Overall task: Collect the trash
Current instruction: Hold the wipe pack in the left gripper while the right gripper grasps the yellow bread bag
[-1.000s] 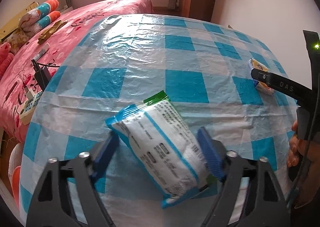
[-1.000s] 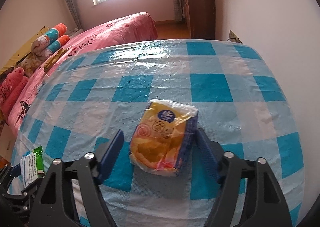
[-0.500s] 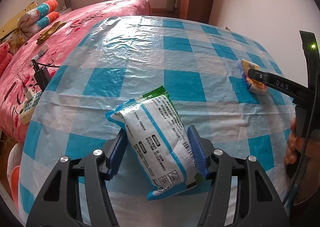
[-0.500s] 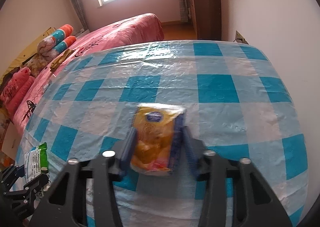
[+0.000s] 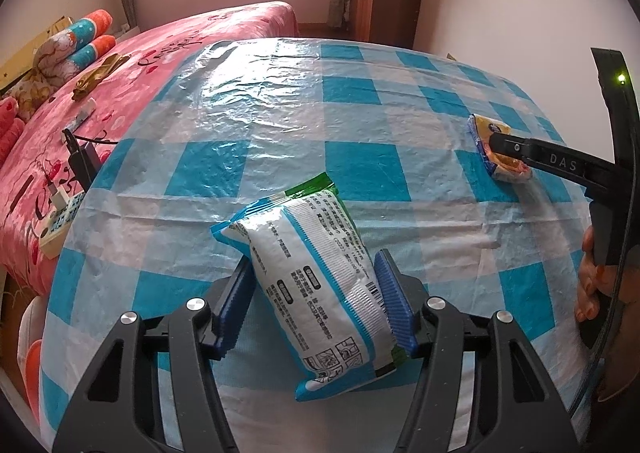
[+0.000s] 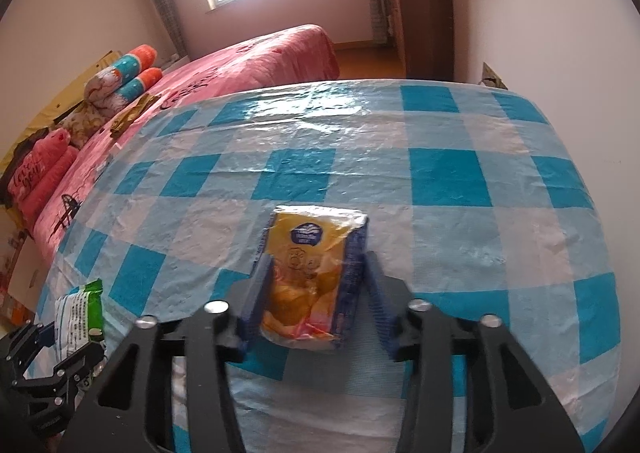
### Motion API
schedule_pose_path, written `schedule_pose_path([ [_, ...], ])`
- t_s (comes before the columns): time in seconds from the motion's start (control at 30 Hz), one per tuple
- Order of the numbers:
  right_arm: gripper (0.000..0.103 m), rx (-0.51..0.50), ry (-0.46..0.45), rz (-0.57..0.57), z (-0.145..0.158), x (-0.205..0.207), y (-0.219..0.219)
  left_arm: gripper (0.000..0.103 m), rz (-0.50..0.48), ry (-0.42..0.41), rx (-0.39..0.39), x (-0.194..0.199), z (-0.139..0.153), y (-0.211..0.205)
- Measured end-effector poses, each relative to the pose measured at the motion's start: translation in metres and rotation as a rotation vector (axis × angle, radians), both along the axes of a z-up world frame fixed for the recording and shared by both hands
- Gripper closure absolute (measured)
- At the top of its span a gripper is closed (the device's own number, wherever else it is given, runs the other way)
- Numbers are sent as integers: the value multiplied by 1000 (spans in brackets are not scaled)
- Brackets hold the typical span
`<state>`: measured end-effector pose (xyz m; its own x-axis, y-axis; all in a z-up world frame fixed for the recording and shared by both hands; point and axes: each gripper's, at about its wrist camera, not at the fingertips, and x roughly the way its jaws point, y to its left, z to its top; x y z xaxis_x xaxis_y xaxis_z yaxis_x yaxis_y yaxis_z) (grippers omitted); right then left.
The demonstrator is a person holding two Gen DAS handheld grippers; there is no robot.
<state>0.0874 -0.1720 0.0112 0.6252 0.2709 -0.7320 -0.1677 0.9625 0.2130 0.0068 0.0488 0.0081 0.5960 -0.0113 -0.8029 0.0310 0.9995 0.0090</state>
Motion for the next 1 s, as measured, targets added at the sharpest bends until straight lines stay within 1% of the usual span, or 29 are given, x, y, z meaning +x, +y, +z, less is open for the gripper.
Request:
schedule_pose_path([
  [0.07, 35, -21, 0, 0, -1, 0, 3, 42, -7, -15, 13, -1, -1, -2],
  [0.13, 35, -27, 1, 1, -1, 0, 4, 42, -12, -34, 24, -3, -2, -3],
  [0.27, 34, -49, 2, 4, -2, 1, 7, 42, -12, -43, 16, -3, -2, -1],
  [0.33, 31, -87, 3, 14, -2, 1, 13, 42, -12, -43, 18, -3, -2, -1],
  [0.37, 27, -100, 5, 27, -3, 0, 16, 42, -12, -43, 20, -3, -2, -1],
  [0.47, 26, -121, 4, 38, -4, -1, 19, 41, -12, -42, 18, -3, -2, -1],
  [0.53, 29, -119, 3, 41, -4, 0, 18, 41, -12, -42, 21, -3, -3, -2],
  [0.6, 40, -125, -2, 38, -4, -1, 19, 41, -13, -41, 28, -2, -3, -2],
  [0.67, 45, -130, -6, 41, -4, -2, 20, 41, -14, -40, 32, -2, -3, -2],
  [0.77, 48, -124, -8, 48, -3, -2, 20, 40, -15, -40, 38, -2, -3, -4],
  [0.9, 57, -99, -11, 68, -2, -3, 20, 40, -16, -39, 42, -1, -4, -5],
  [1.0, 59, -82, -10, 79, -2, -4, 19, 40, -16, -39, 40, -1, -4, -4],
])
